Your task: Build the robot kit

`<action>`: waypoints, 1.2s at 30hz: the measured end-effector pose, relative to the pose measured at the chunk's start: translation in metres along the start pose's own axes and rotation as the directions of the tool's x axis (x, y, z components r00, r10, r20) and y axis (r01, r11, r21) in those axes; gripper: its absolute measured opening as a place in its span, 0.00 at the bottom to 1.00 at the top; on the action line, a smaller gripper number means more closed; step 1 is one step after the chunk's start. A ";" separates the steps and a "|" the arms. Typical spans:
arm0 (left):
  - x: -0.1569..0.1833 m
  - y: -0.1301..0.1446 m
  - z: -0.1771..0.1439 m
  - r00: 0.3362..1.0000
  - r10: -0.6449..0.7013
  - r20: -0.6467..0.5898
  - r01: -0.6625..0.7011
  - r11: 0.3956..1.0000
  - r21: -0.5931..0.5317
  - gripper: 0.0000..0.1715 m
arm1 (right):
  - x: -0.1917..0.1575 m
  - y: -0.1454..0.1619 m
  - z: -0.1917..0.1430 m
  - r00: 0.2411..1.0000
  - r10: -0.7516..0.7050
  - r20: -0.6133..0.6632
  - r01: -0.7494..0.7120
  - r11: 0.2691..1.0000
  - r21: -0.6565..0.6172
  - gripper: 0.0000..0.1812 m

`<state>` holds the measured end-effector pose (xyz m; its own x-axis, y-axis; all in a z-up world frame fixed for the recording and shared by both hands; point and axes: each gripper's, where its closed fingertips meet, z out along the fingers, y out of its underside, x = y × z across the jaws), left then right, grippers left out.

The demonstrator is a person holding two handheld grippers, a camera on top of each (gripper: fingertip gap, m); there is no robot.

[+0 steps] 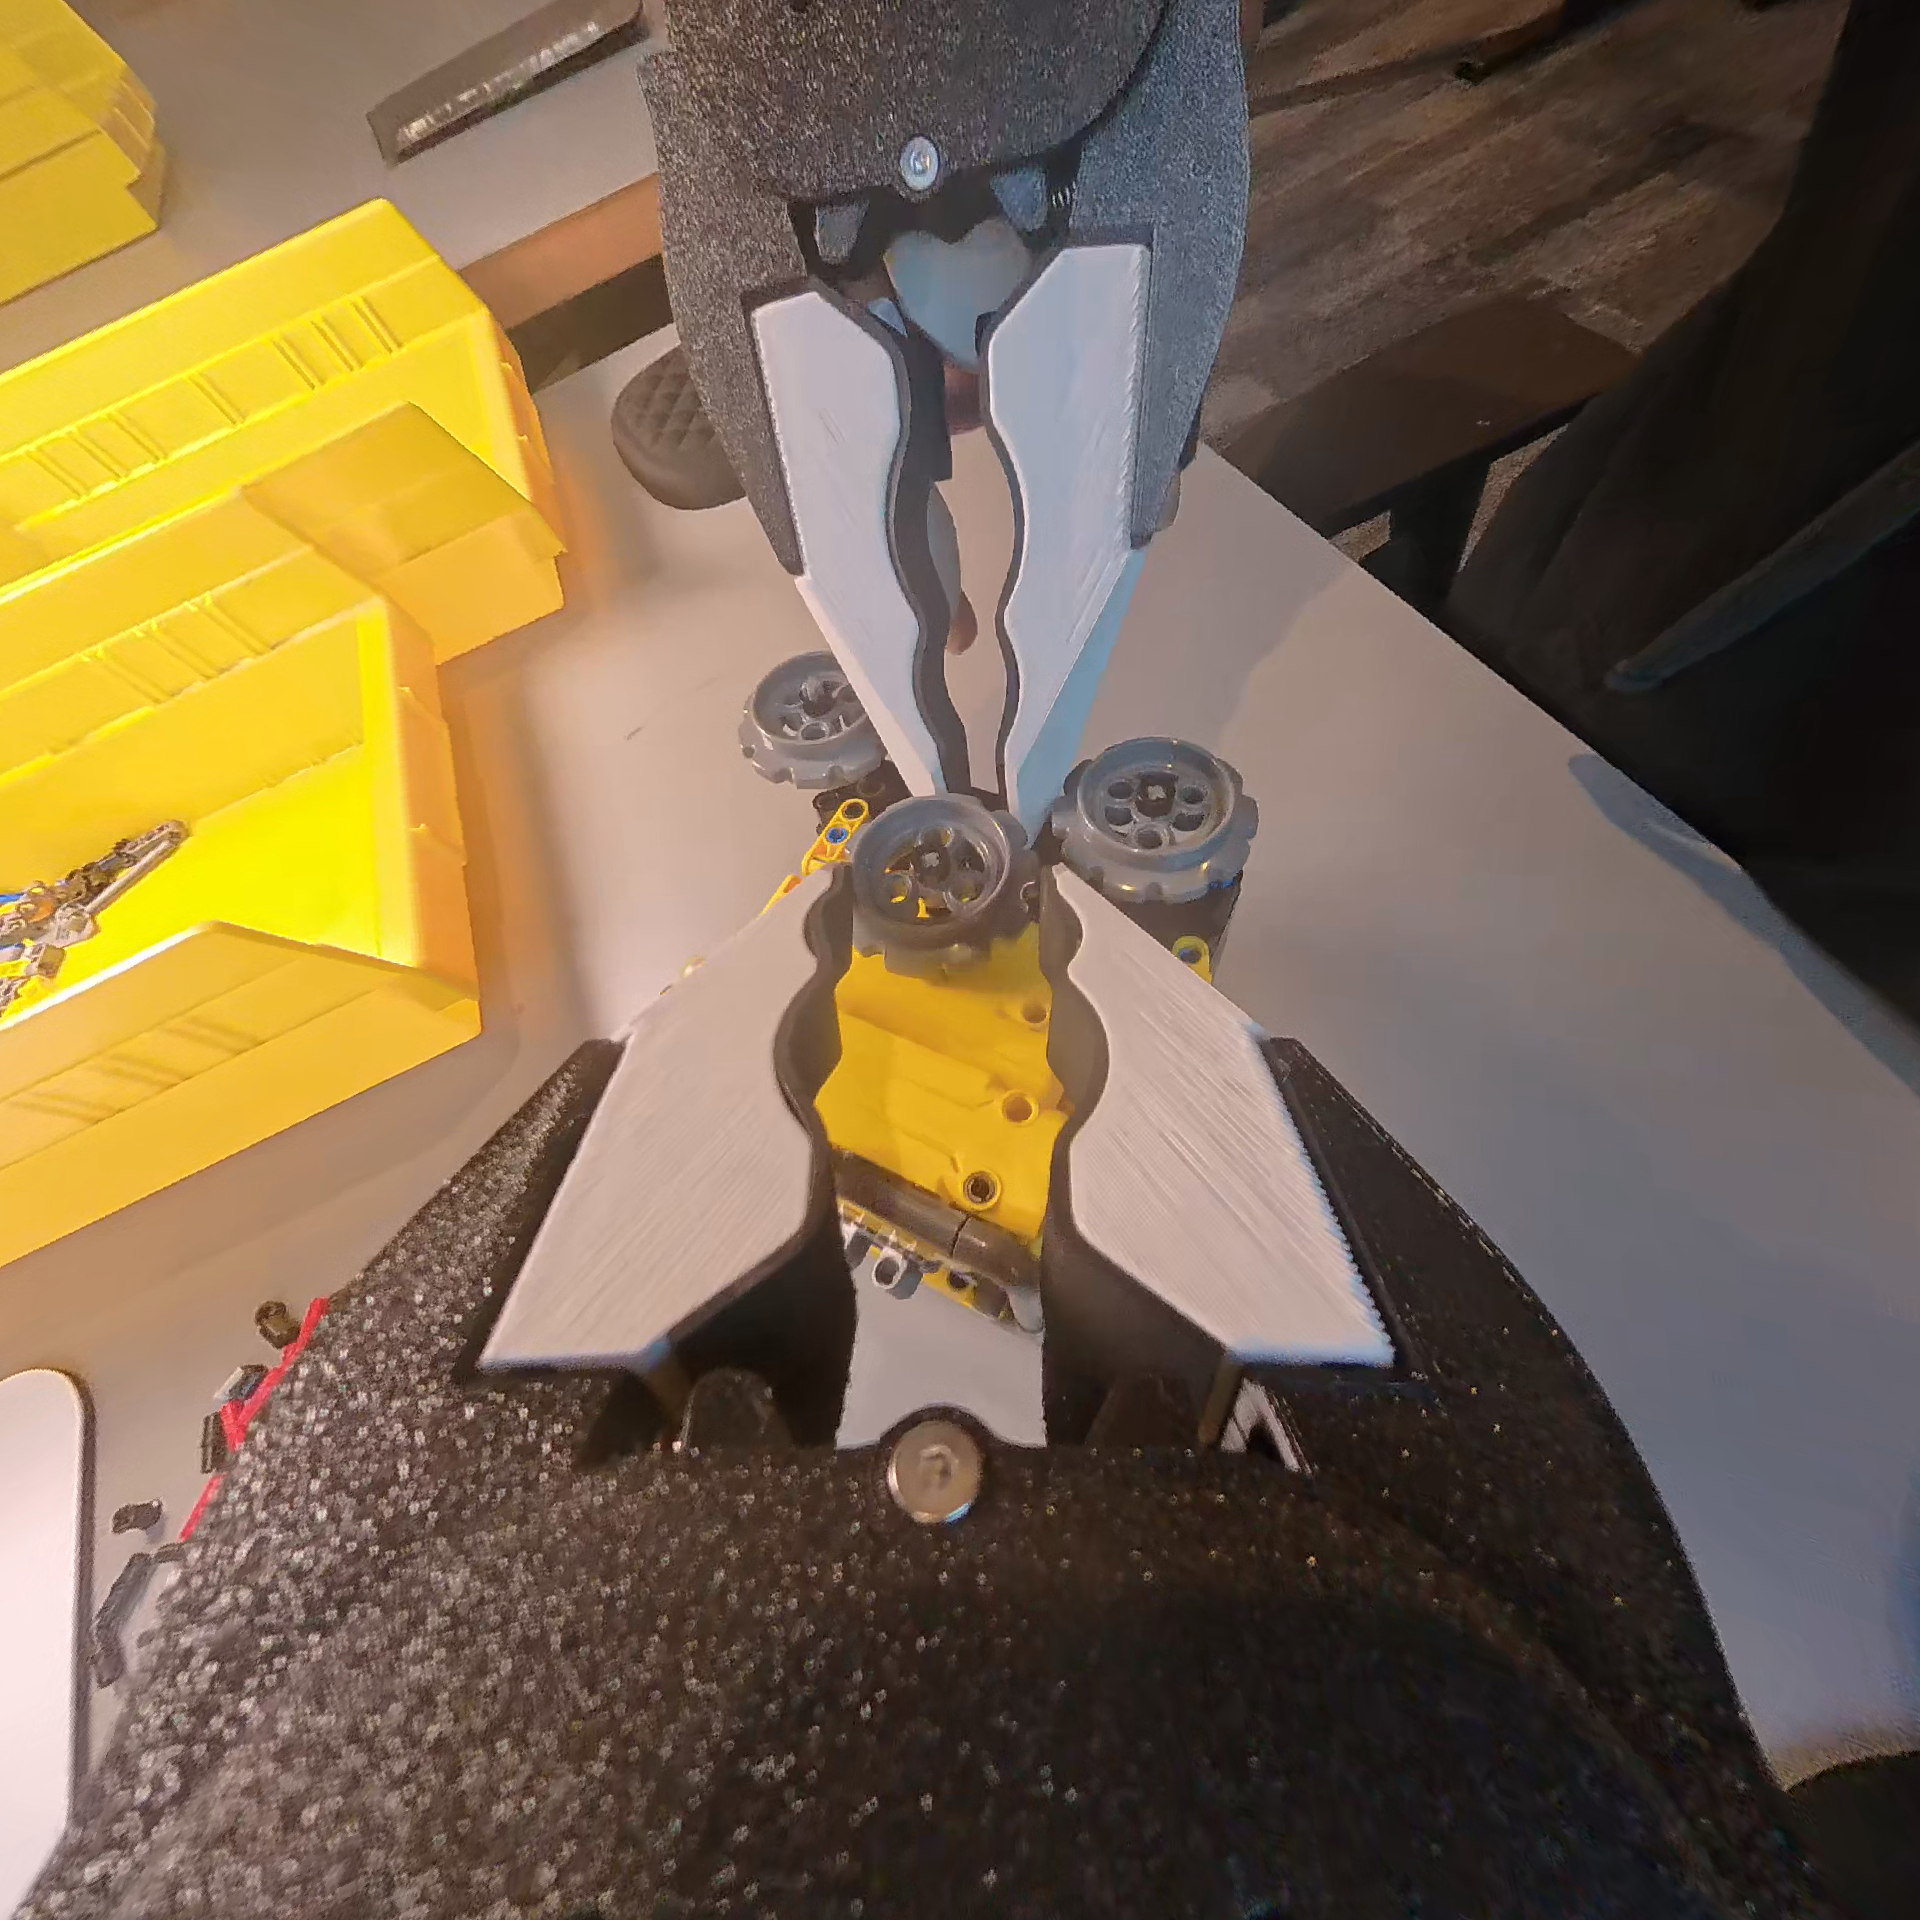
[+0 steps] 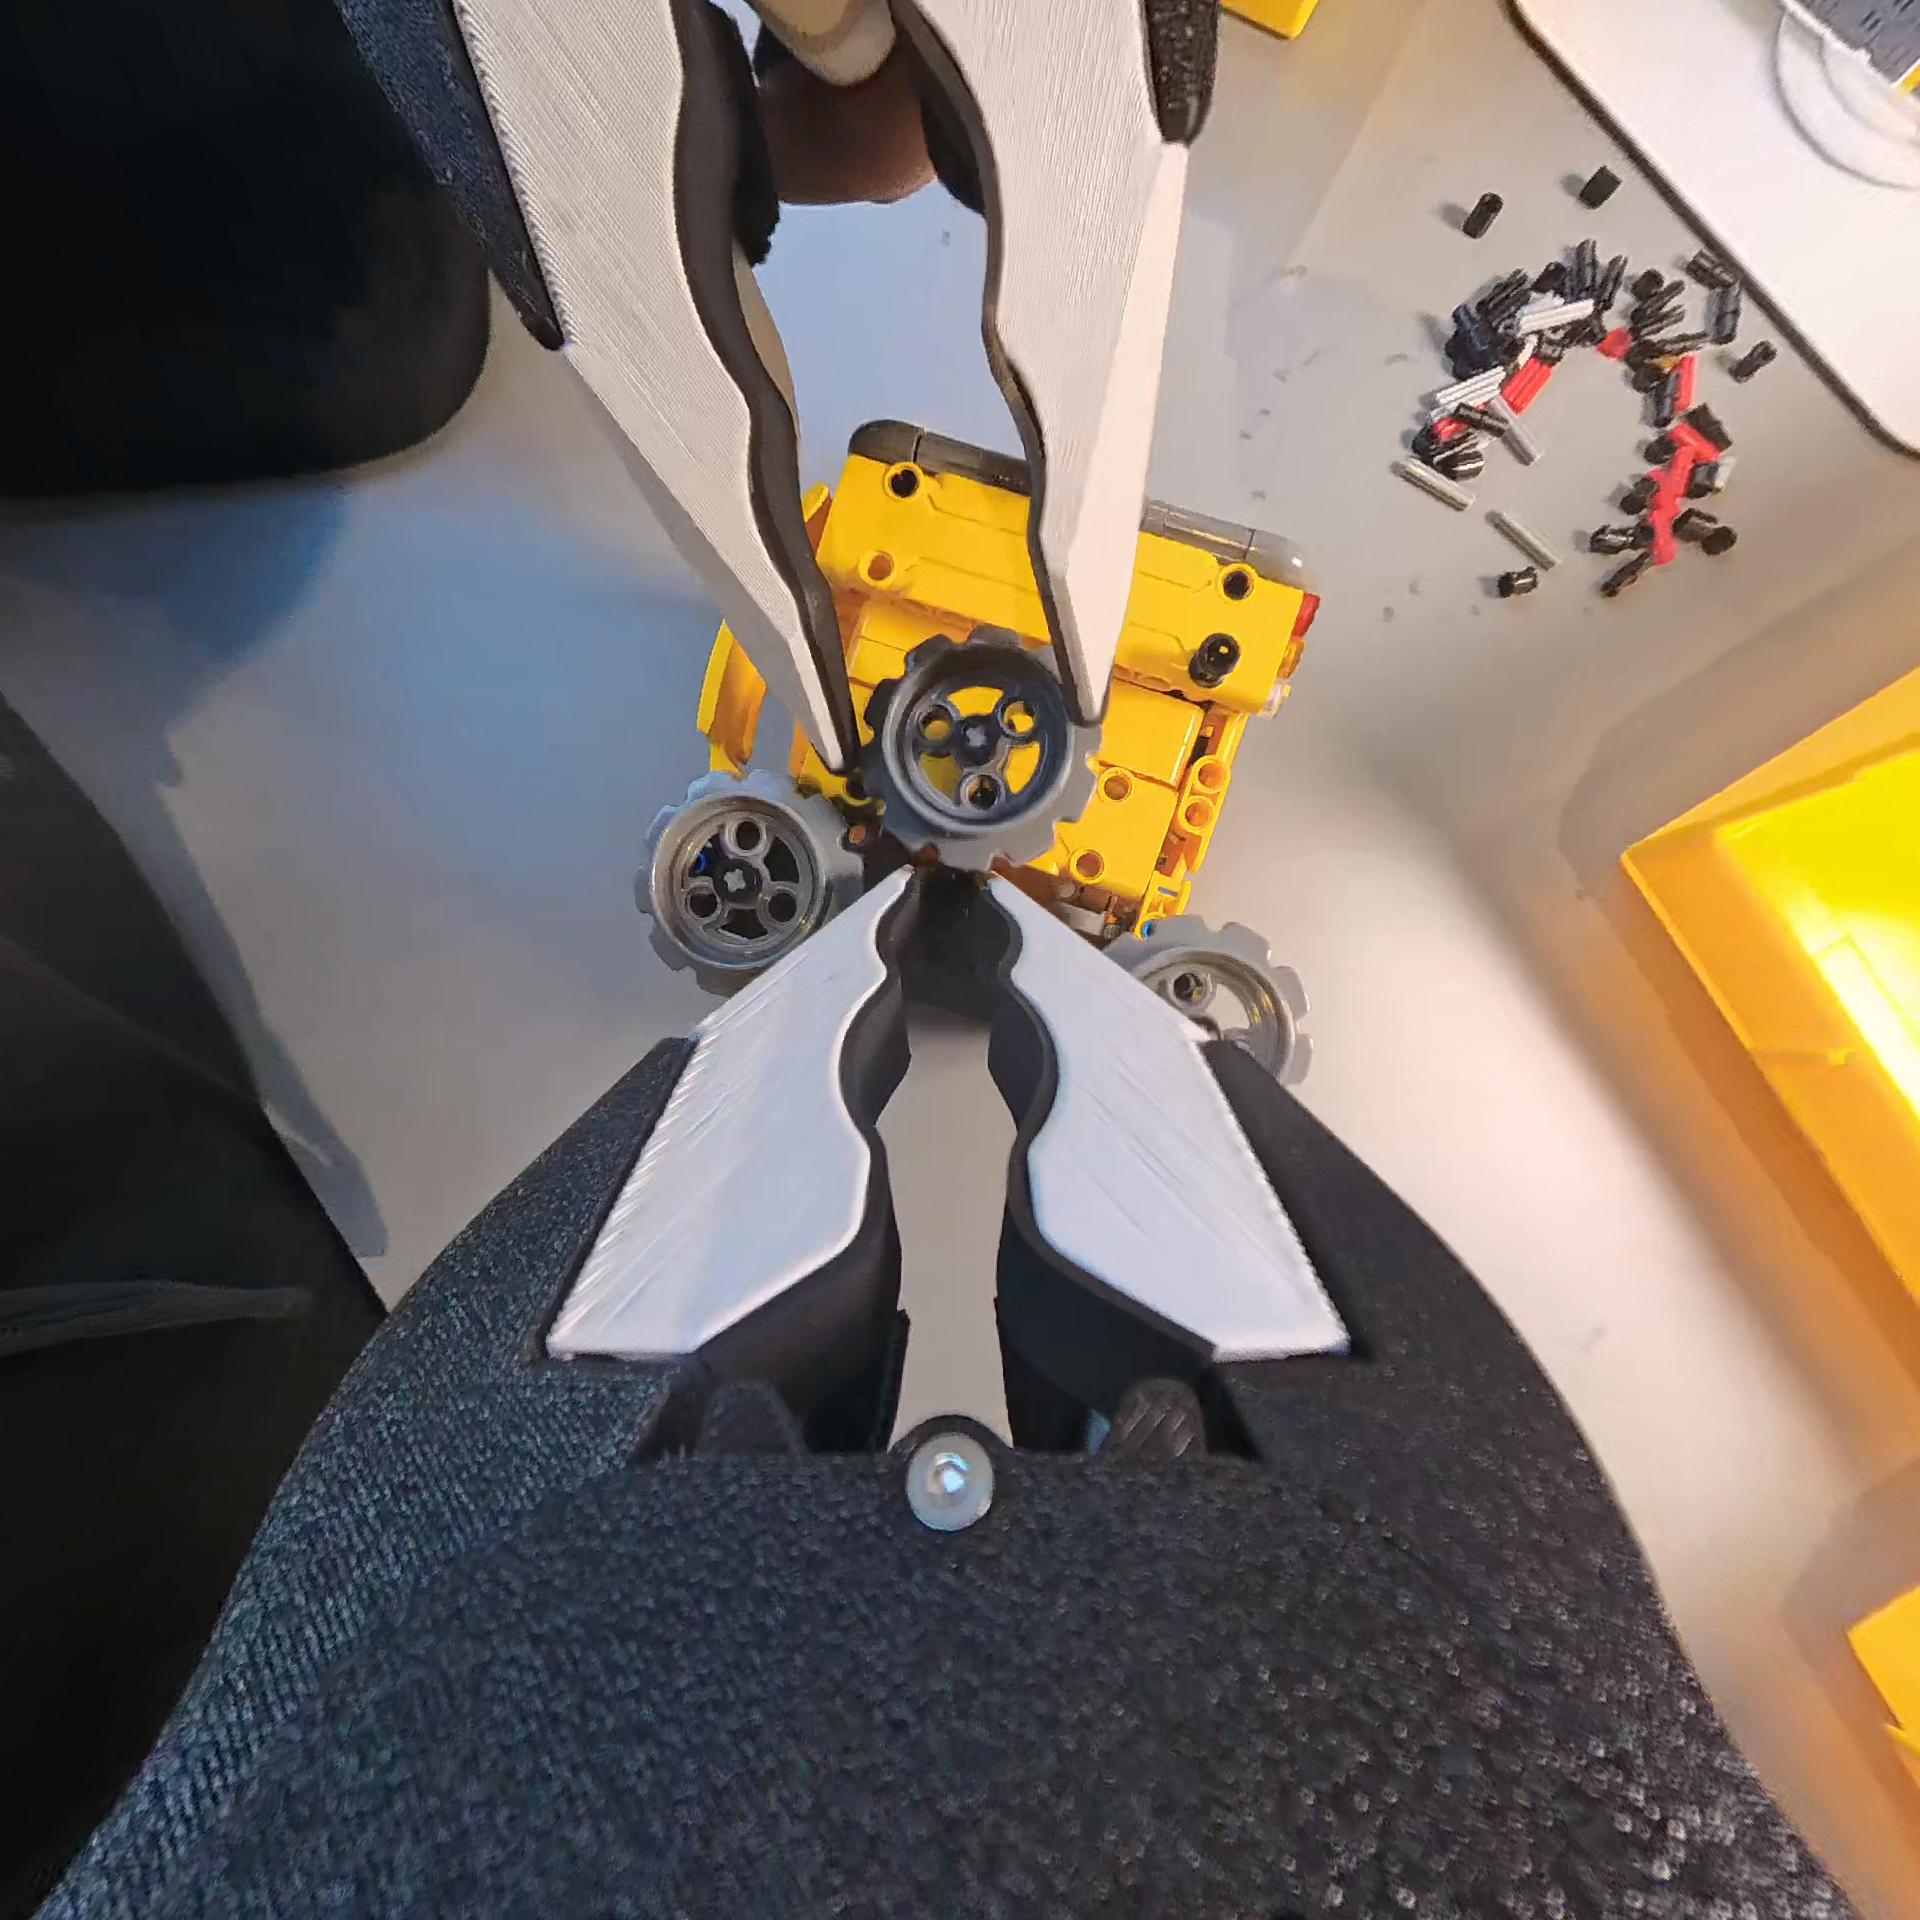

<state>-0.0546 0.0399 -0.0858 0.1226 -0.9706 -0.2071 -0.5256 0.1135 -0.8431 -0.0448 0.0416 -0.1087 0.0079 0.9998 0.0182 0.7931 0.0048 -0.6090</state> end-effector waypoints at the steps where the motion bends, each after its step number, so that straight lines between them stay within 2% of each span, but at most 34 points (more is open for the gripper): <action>1: 0.000 0.000 0.001 1.000 0.007 0.002 -0.007 1.000 -0.004 0.20 | 0.000 0.002 0.001 1.000 -0.002 0.002 0.002 1.000 -0.014 0.04; 9: -0.001 0.001 0.000 0.999 0.025 0.028 -0.024 0.999 -0.028 0.20 | 0.000 0.000 0.001 0.999 0.016 0.048 -0.014 0.999 -0.042 0.05; 11: -0.001 0.001 0.000 0.999 0.031 0.031 -0.030 0.999 -0.036 0.20 | 0.003 -0.003 -0.006 0.999 0.013 0.050 -0.012 0.999 -0.030 0.12; 12: -0.001 0.001 0.000 0.999 0.031 0.031 -0.030 0.999 -0.037 0.20 | 0.004 -0.006 -0.012 0.998 0.012 0.060 -0.011 1.000 -0.021 0.12; 14: -0.001 0.001 0.000 0.999 0.026 0.029 -0.025 0.999 -0.033 0.20 | 0.006 -0.008 -0.018 0.998 0.013 0.061 -0.012 1.000 -0.015 0.04; 16: -0.001 0.001 0.000 0.999 0.015 0.029 -0.014 1.000 -0.024 0.20 | 0.005 -0.004 -0.015 0.998 0.016 0.059 -0.014 0.999 -0.033 0.01; 19: -0.001 0.002 0.000 0.999 0.012 0.045 -0.011 1.000 -0.018 0.20 | 0.002 -0.005 -0.009 0.992 0.096 0.085 -0.098 0.995 0.015 0.00; 23: -0.001 0.003 0.000 0.998 0.014 0.054 -0.013 1.000 -0.019 0.20 | 0.005 -0.003 -0.004 0.991 0.118 0.057 -0.121 0.991 0.049 0.00; 32: -0.003 0.006 -0.003 0.997 0.015 0.073 -0.013 1.000 -0.026 0.20 | -0.002 -0.005 -0.003 0.986 0.149 0.077 -0.157 0.982 0.110 0.00; 36: -0.003 0.006 -0.003 0.997 0.013 0.074 -0.011 1.000 -0.020 0.20 | -0.002 -0.004 -0.003 0.995 0.091 0.028 -0.093 0.991 0.098 0.00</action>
<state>-0.0602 0.0425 -0.0886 0.1780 -0.9507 -0.2539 -0.5435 0.1201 -0.8308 -0.0466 0.0396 -0.1042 0.0627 0.9962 -0.0598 0.7251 -0.0867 -0.6831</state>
